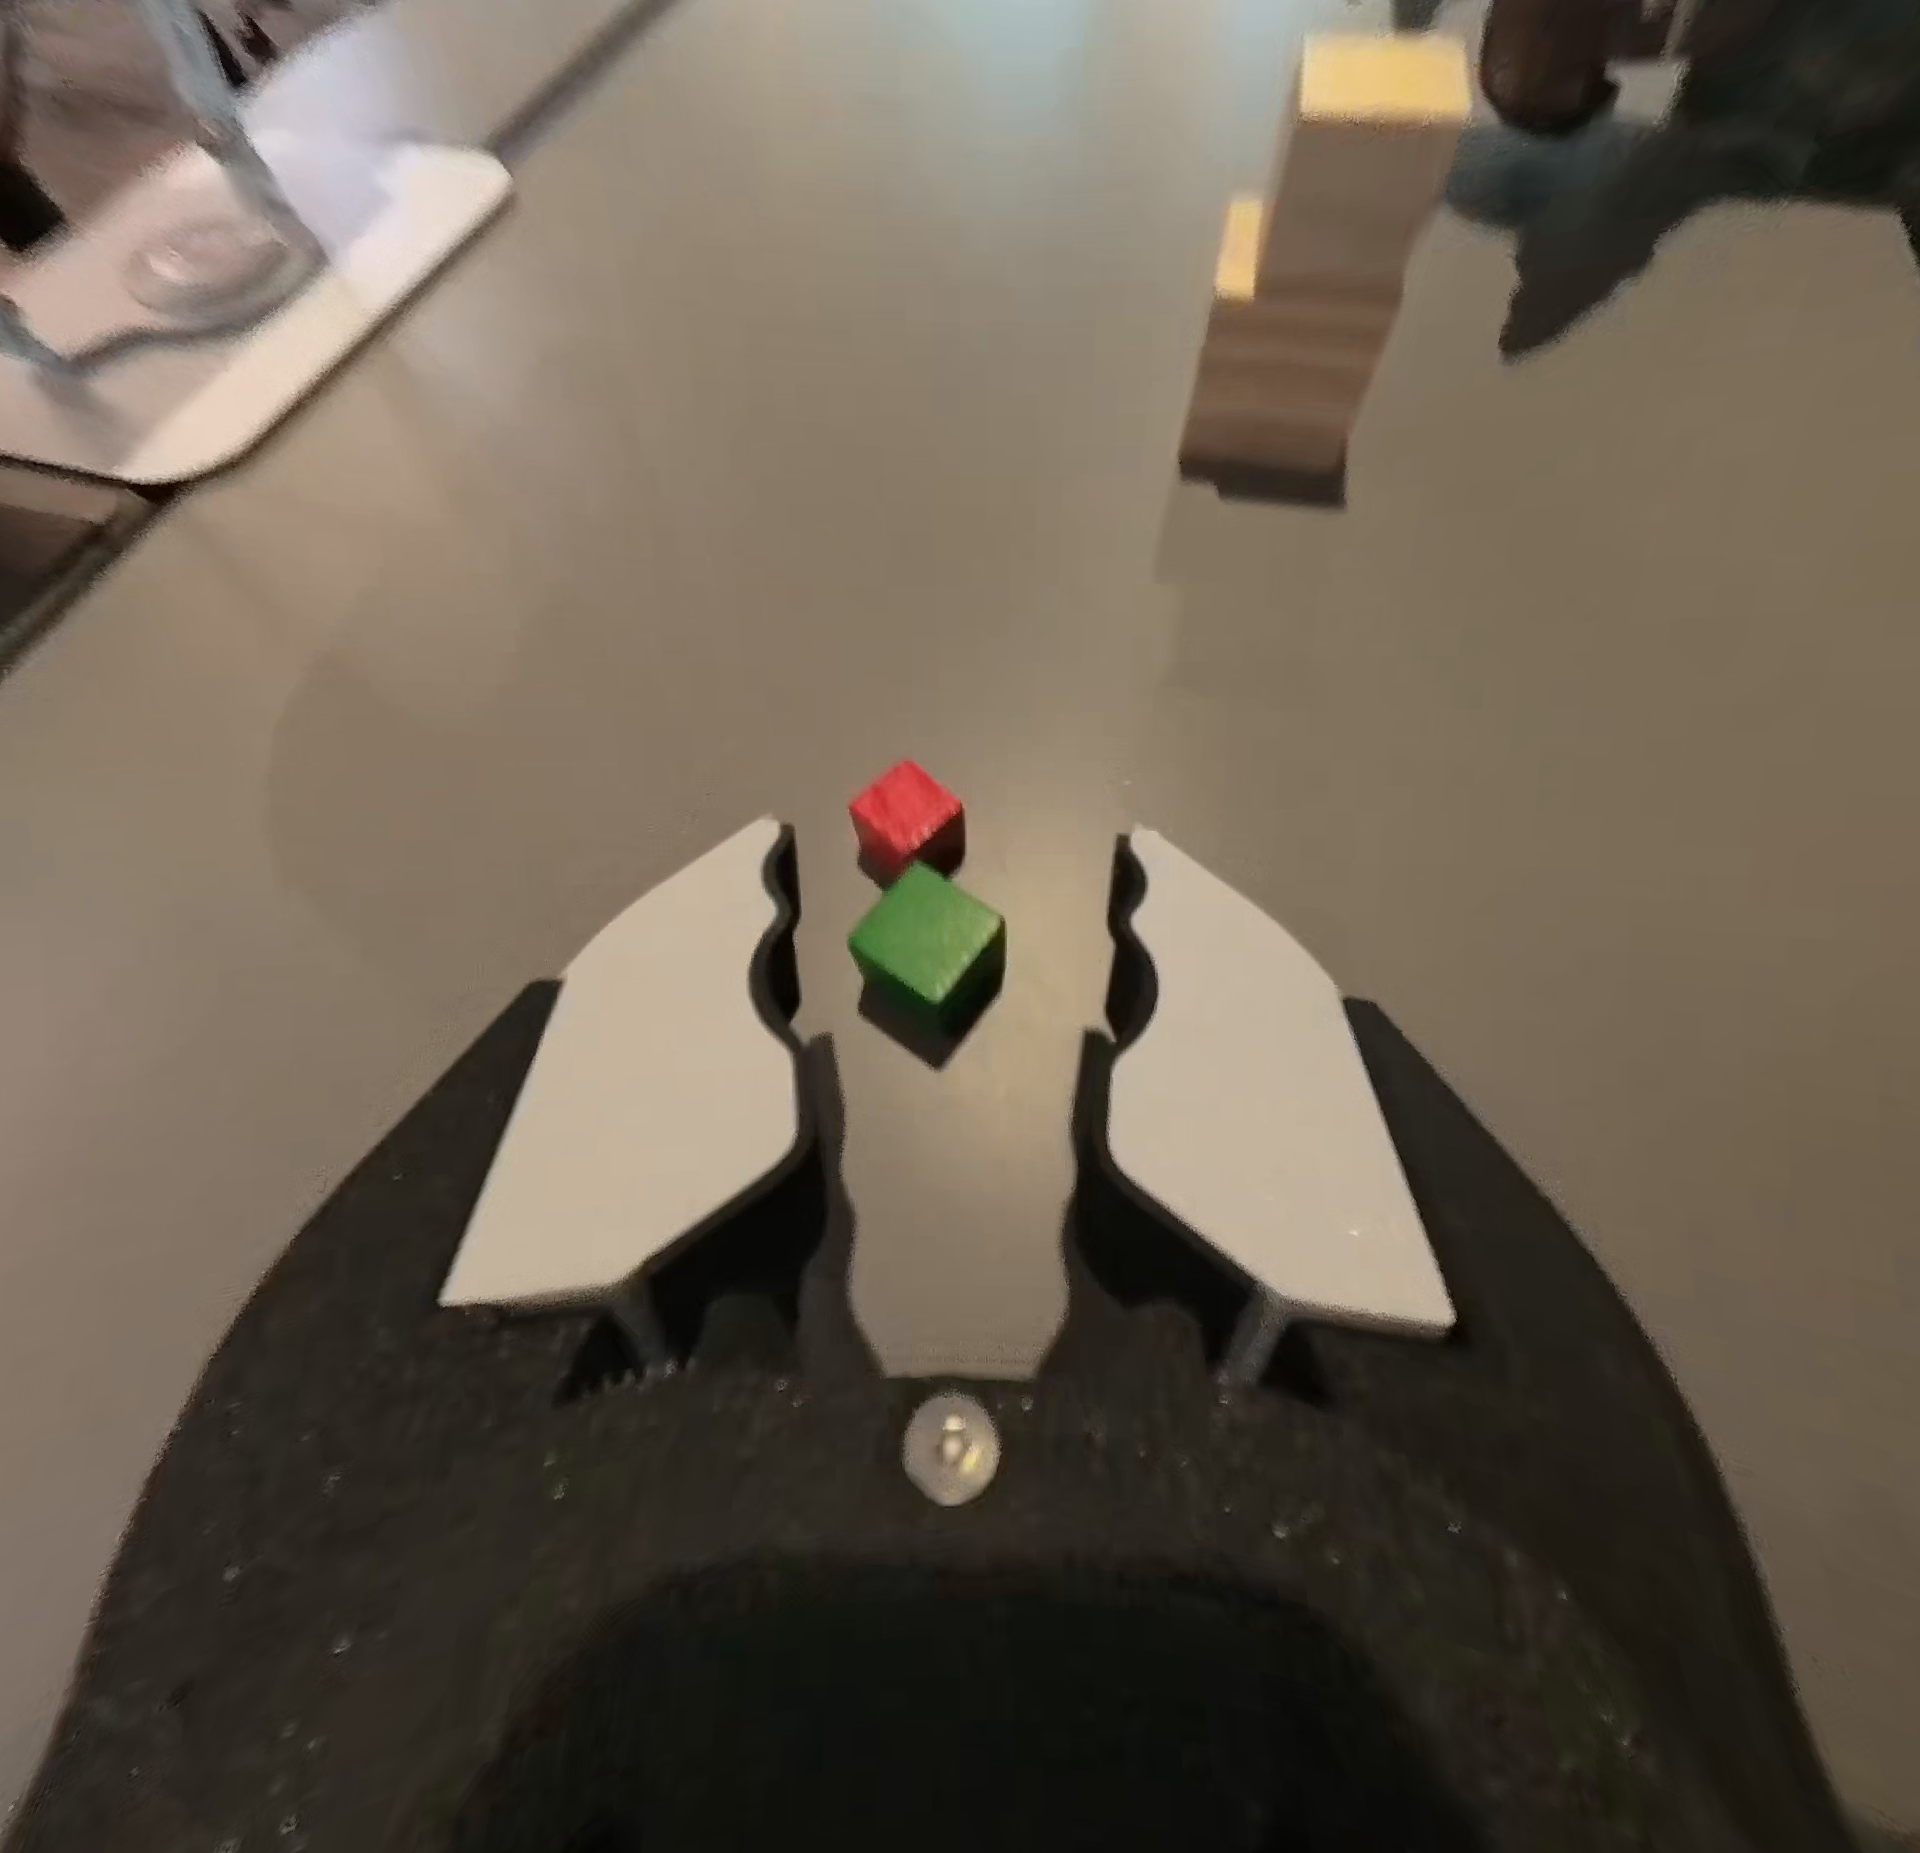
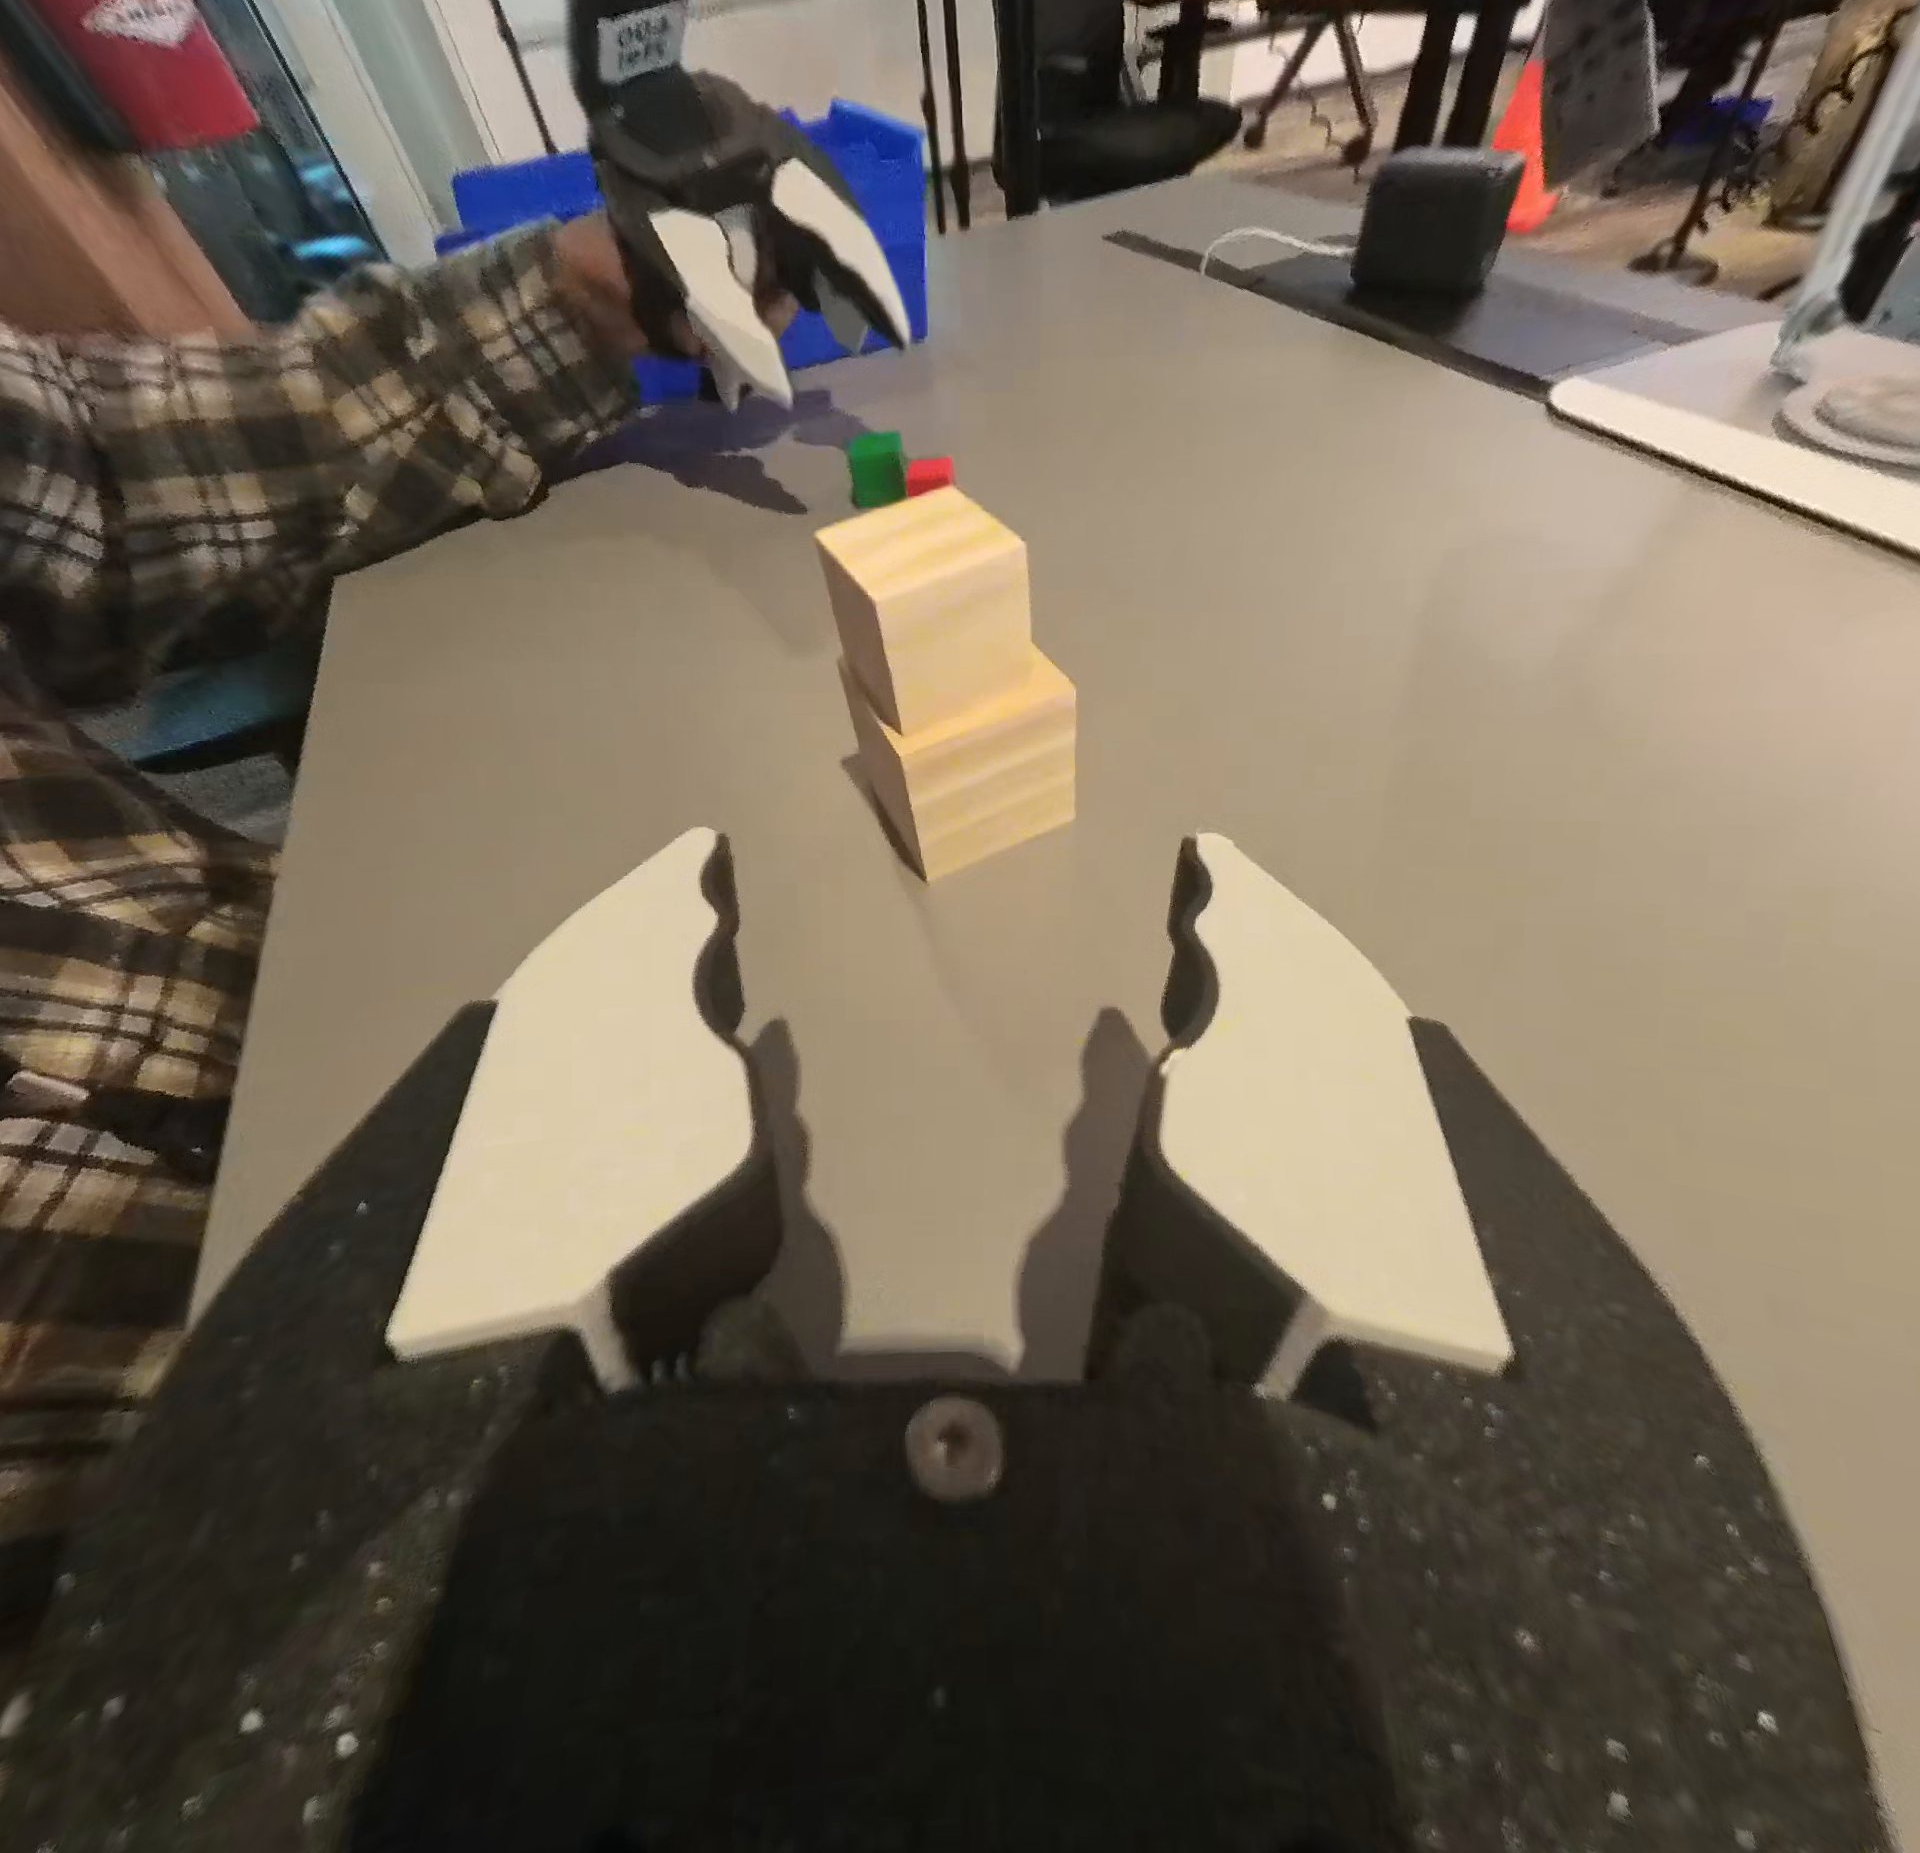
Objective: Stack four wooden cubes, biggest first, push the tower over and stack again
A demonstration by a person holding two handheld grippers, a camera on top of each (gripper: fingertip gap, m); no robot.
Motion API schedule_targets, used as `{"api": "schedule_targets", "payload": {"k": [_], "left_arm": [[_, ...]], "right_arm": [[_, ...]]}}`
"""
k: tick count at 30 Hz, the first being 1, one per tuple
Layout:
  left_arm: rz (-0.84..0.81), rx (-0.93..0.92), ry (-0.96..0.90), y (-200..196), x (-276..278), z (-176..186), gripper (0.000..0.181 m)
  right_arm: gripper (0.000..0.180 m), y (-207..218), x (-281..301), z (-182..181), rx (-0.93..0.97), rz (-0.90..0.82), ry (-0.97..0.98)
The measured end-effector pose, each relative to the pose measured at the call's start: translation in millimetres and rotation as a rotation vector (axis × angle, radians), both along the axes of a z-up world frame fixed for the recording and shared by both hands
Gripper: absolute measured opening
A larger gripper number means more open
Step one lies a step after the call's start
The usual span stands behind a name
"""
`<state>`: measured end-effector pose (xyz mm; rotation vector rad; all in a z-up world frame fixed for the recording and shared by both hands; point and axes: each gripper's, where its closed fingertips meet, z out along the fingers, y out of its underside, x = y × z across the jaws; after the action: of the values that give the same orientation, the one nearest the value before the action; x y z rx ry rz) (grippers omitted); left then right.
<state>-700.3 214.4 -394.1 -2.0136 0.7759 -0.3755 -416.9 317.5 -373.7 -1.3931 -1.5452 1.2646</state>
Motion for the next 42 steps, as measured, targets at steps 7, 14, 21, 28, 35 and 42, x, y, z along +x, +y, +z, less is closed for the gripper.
{"api": "schedule_targets", "payload": {"k": [7, 14, 21, 28, 35, 42], "left_arm": [[-0.098, -0.195, 0.144, -6.3, -10.5, -42.3, 0.056], [-0.170, -0.224, 0.194, -0.4, -6.8, -47.2, 0.052], [-0.203, -0.230, 0.150, 2.6, -2.4, -51.1, 0.032], [-0.044, -0.086, -0.051, 27.8, 16.1, 26.5, 0.031], [0.082, -0.015, -0.126, 63.1, 118.8, 88.9, 0.031], [0.045, -0.135, -0.133, 76.7, 180.4, 68.9, 0.031]], "right_arm": [[0.070, -3.3, 3.1, 7.1, -0.004, 0.056, 0.090], [0.069, -8.8, 3.1, 6.4, 0.020, 0.088, 0.090], [0.064, -8.4, 4.1, 8.9, 0.016, 0.088, 0.110], [0.058, -5.7, 7.0, 14.0, 0.008, 0.072, 0.149], [0.058, -4.8, 5.9, 12.6, 0.026, 0.054, 0.142], [0.059, -4.8, 6.7, 12.9, 0.033, 0.045, 0.145]]}}
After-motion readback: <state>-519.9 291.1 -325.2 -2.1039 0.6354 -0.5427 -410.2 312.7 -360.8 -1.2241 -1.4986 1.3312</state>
